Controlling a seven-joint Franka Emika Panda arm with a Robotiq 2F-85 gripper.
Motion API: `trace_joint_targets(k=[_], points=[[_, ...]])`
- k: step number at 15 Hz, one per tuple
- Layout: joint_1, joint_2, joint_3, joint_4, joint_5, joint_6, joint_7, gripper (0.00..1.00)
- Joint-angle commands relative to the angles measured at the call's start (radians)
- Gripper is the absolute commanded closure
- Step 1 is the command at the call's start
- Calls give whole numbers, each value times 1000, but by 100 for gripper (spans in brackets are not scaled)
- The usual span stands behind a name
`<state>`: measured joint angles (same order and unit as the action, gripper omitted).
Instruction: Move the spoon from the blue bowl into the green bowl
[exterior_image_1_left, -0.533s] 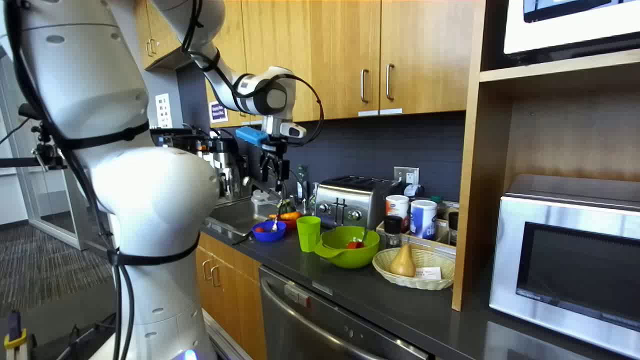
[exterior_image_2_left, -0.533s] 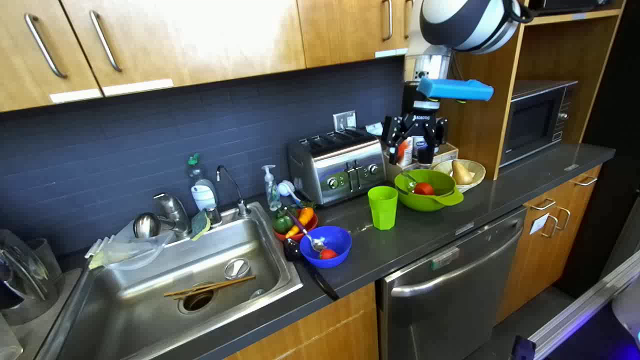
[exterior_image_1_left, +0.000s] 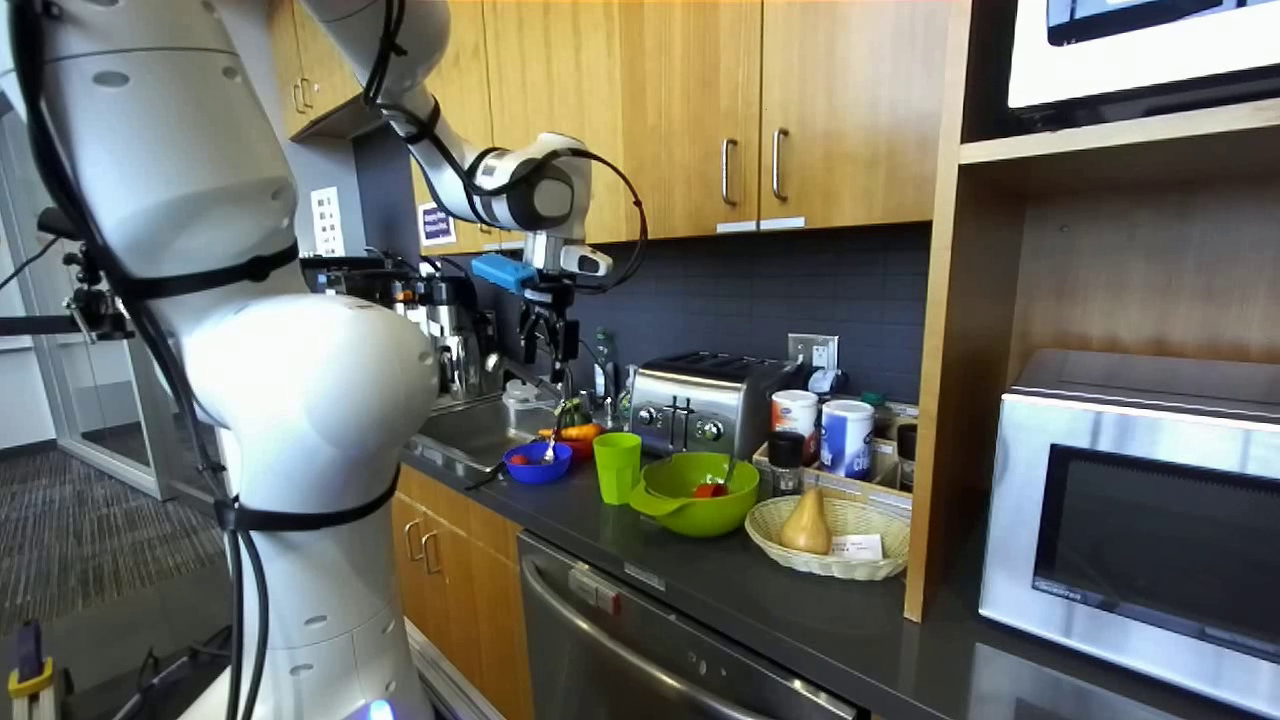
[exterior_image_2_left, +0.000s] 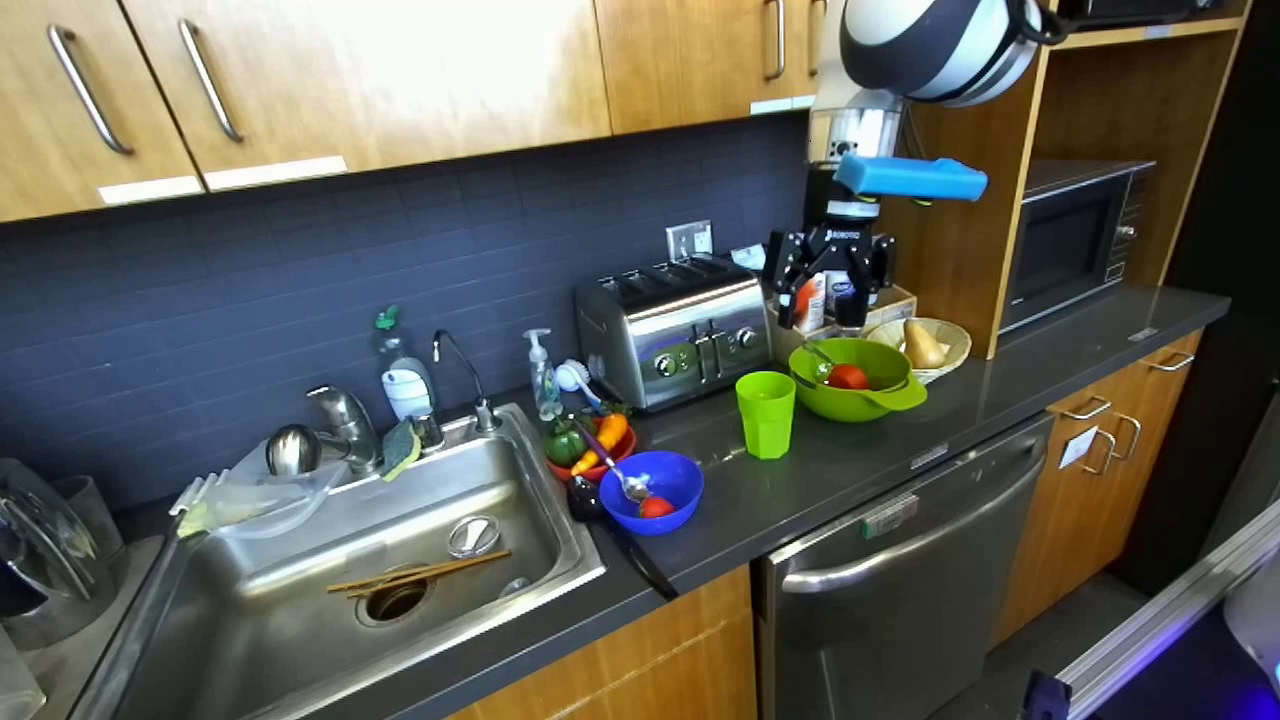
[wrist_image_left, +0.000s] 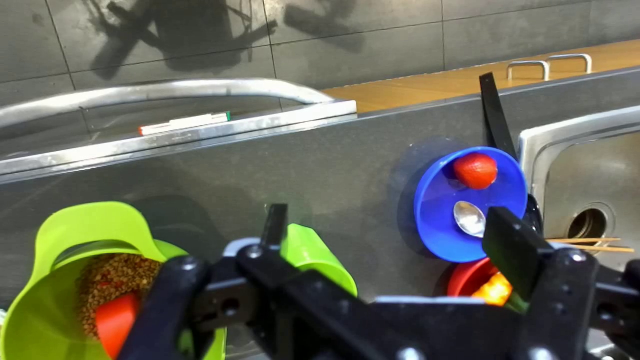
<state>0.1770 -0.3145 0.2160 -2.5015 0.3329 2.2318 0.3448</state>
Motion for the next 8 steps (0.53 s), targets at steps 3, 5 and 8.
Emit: trace_joint_targets(k=[3,5,8], points=[[6,13,6,7,-3,14,7,0],[17,38,30,22,-23,38,10,0],[30,75,73,42,-87,83,28,0]])
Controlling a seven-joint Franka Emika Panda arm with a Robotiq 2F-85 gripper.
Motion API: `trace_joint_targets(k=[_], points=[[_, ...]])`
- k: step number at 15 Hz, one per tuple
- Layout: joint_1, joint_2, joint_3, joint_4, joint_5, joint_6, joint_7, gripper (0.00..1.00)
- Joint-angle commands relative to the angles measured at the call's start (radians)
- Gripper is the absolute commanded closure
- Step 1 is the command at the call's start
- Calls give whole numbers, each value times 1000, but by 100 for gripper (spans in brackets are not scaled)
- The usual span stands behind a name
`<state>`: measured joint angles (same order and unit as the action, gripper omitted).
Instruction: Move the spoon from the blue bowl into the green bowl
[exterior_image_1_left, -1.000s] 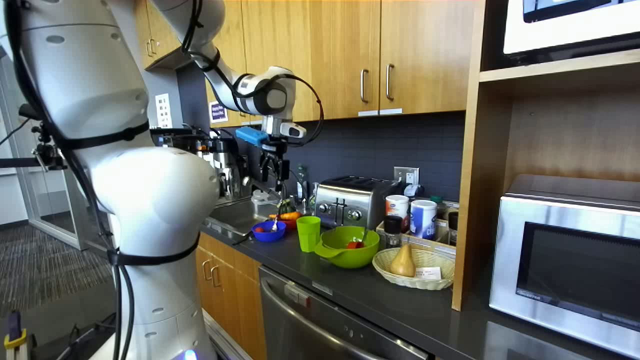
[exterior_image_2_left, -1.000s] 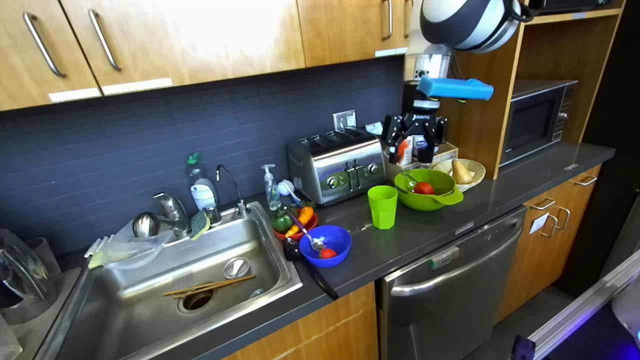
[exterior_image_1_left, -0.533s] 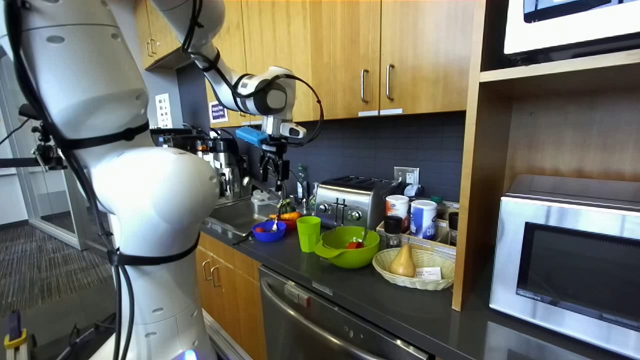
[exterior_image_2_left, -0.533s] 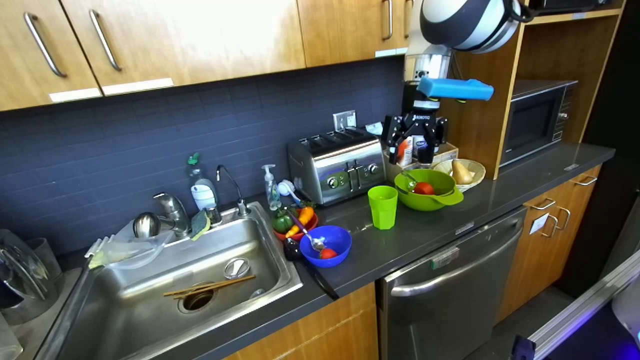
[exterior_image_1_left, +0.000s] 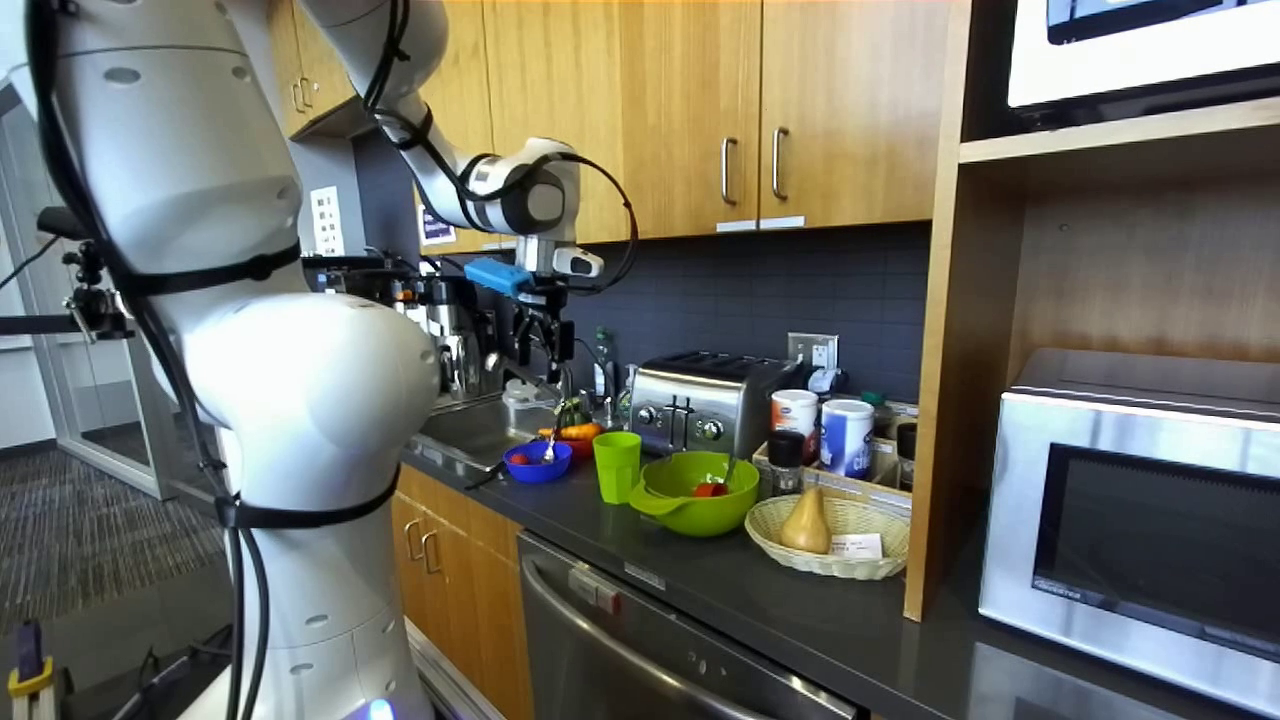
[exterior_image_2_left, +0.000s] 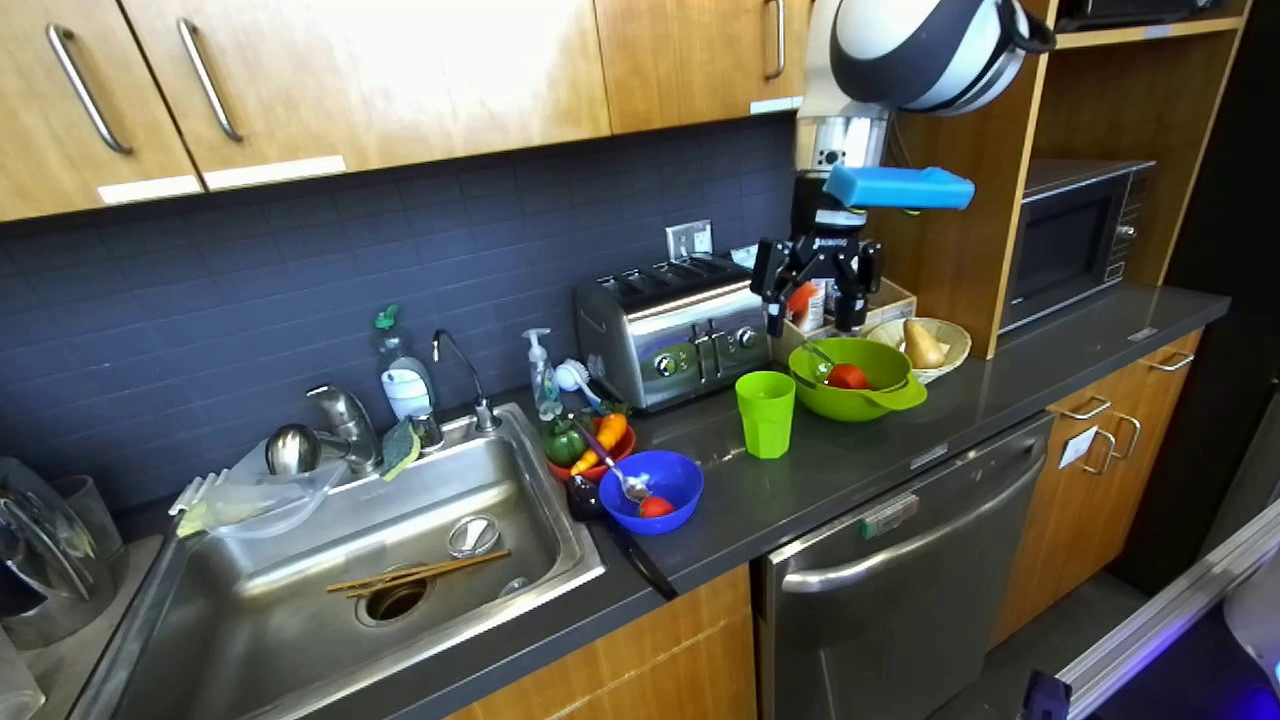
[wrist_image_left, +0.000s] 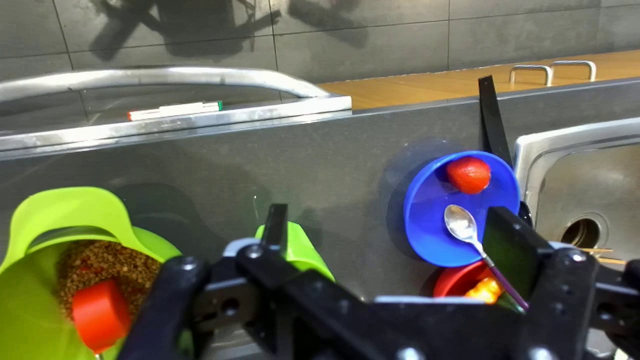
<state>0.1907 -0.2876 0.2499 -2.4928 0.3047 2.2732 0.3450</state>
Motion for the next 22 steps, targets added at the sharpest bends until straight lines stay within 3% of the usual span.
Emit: trace_joint_targets(k=[1,9,13,18,22], points=[[21,64,55,44,-88,57,31,0],[38,195,135,143,-362,162,135,0],[61,287,148,220,-494,159,214,0],[146,420,130,324,-708,122,353,0],[223,503,100,402,-785,92,395,0]])
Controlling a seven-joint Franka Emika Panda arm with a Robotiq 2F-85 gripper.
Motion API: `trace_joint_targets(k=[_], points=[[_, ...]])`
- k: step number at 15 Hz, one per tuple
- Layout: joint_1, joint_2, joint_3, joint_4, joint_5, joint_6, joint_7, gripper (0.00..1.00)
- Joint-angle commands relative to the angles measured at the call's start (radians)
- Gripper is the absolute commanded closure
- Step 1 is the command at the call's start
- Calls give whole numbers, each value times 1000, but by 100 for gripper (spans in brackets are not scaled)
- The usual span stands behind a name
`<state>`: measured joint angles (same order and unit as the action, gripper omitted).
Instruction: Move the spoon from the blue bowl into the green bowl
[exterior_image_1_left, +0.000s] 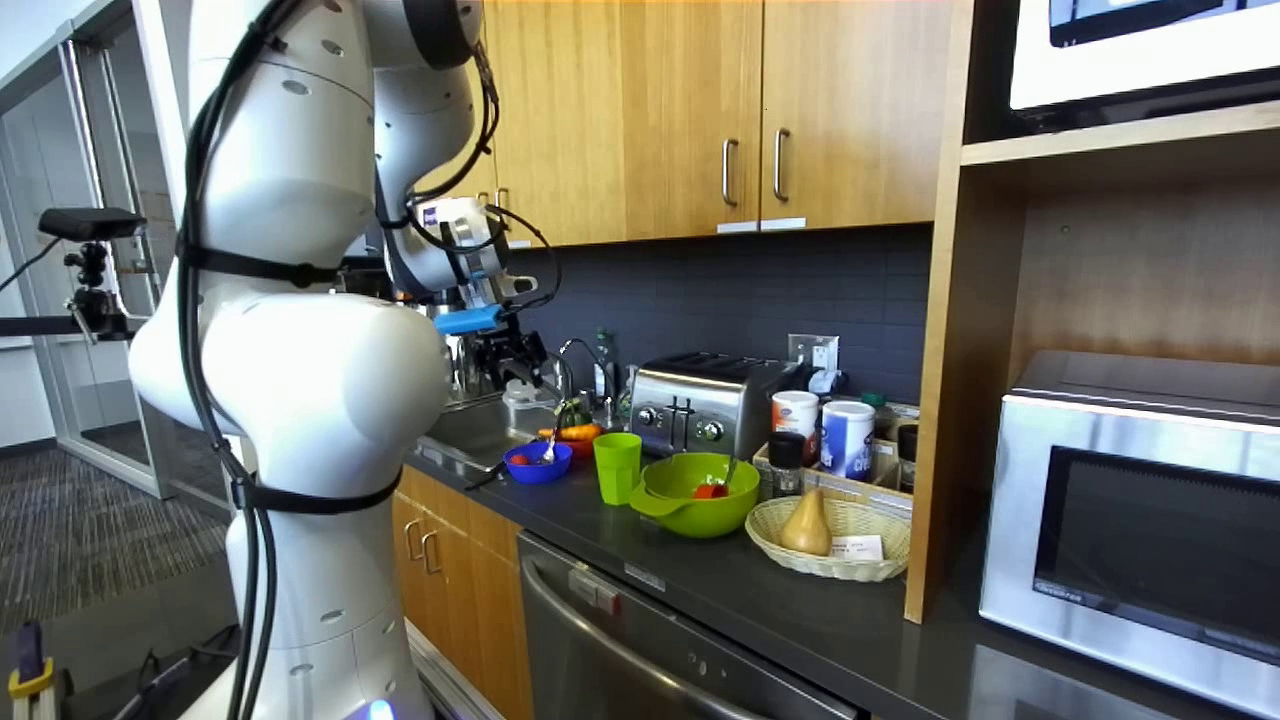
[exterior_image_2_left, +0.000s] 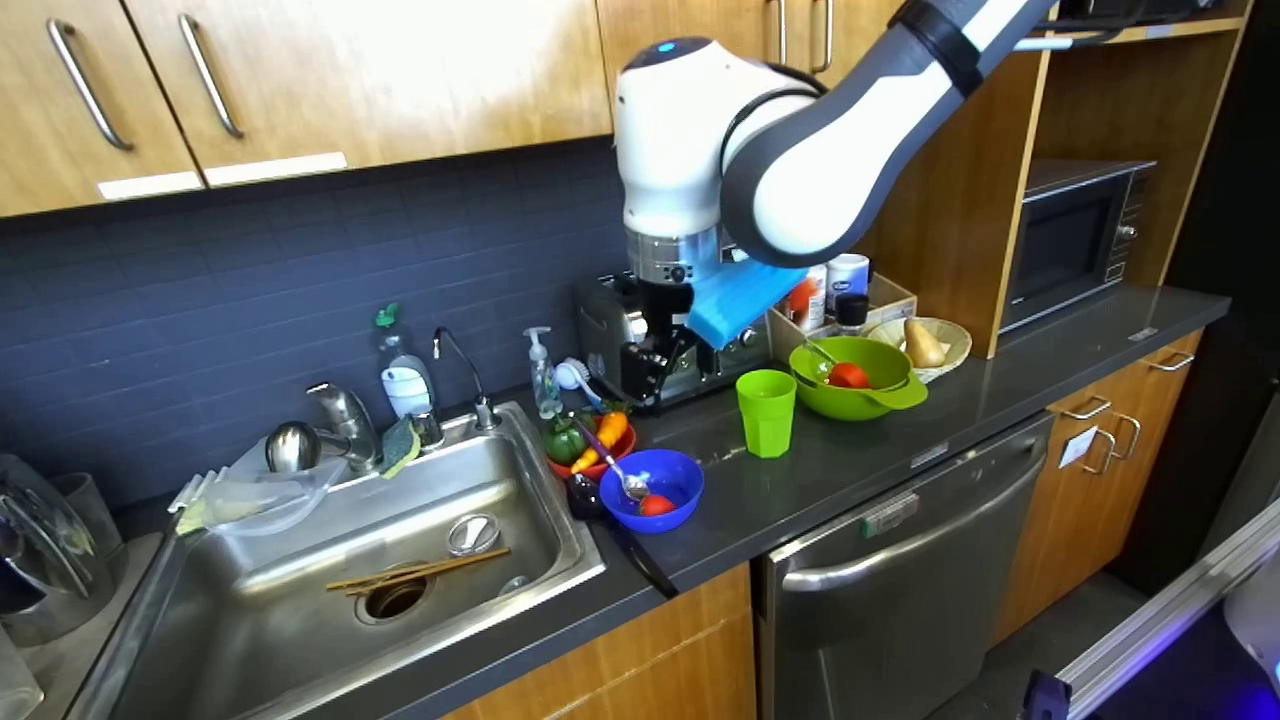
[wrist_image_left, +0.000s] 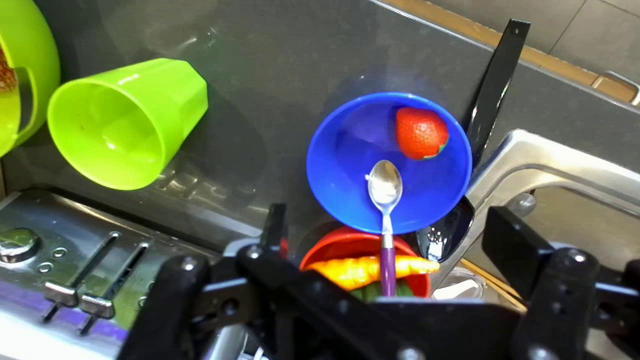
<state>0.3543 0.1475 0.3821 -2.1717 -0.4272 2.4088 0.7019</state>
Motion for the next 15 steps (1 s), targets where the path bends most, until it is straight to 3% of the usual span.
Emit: trace_joint_targets(k=[1,8,15], points=[[75,91,-43,105,-62,-51,41,0],[174,260,-144,340,-134,-172,95,0],[244,406,-203,544,-111,-272,83,0]])
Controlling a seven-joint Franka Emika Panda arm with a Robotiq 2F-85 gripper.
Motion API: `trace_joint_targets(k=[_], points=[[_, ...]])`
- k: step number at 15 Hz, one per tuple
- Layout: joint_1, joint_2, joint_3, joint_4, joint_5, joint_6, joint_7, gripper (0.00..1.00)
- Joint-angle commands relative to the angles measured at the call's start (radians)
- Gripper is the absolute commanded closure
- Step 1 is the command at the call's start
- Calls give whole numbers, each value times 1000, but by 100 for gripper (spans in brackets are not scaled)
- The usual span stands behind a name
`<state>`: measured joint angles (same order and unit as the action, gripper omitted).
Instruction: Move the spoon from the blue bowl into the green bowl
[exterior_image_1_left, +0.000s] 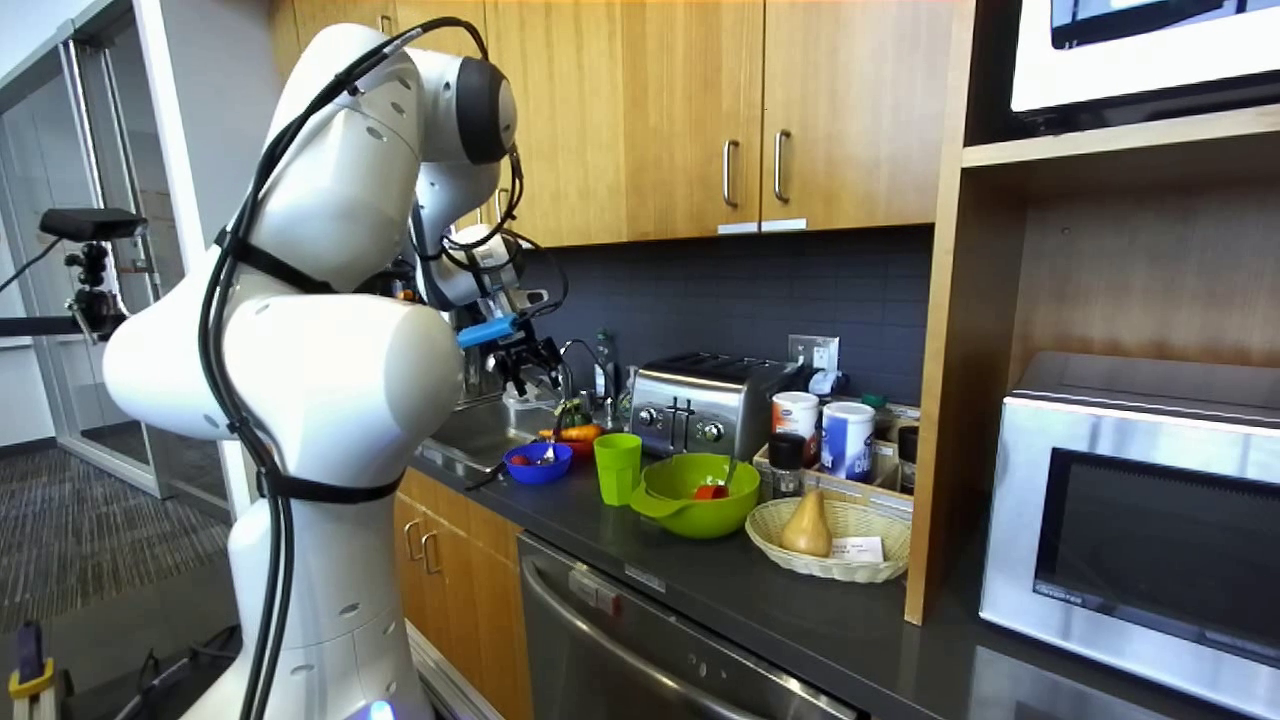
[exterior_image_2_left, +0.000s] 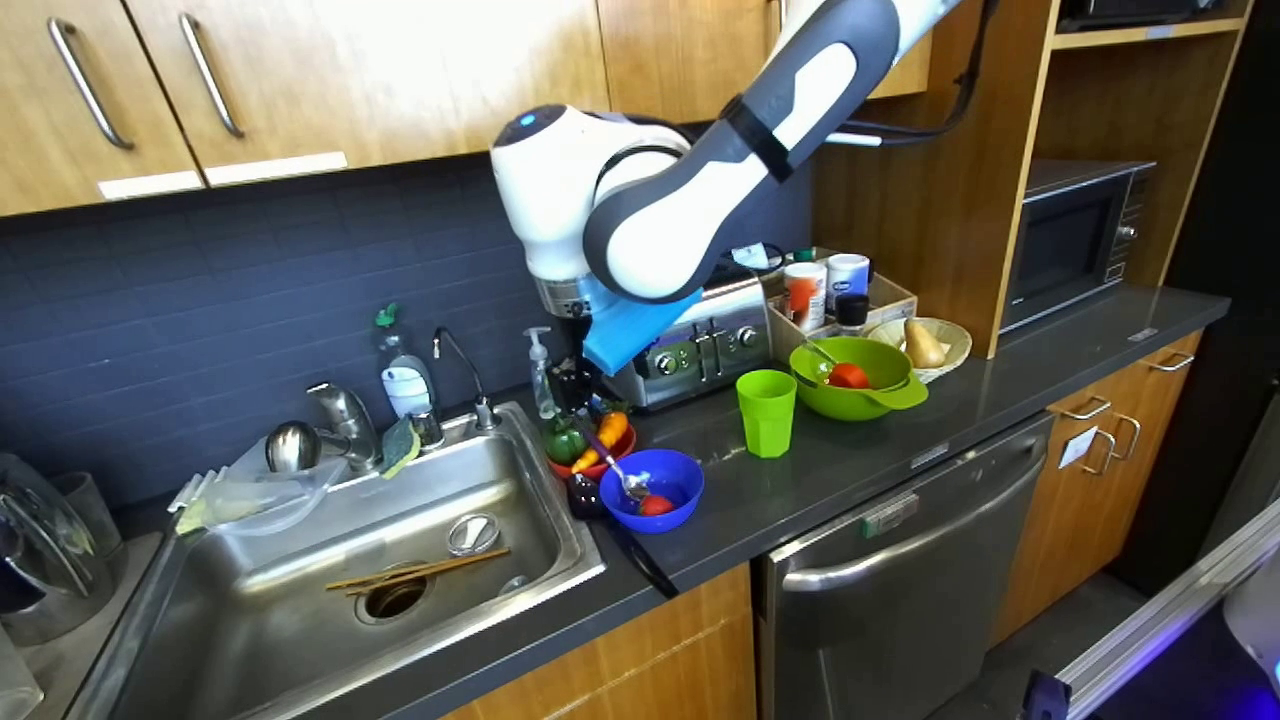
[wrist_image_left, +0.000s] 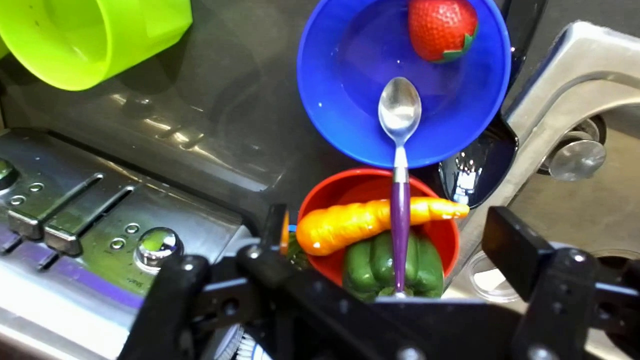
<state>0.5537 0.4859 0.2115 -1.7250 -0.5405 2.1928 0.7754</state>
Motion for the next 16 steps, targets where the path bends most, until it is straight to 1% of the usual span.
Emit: trace_joint_targets(k=[1,4,10,16], points=[[51,83,-38,117,9,-65,3,0],[67,143,-59,189,28,-91,-16,0],[90,239,-71,322,97,-133,-64,0],[91,314,-102,424,149,-161,-117,0]])
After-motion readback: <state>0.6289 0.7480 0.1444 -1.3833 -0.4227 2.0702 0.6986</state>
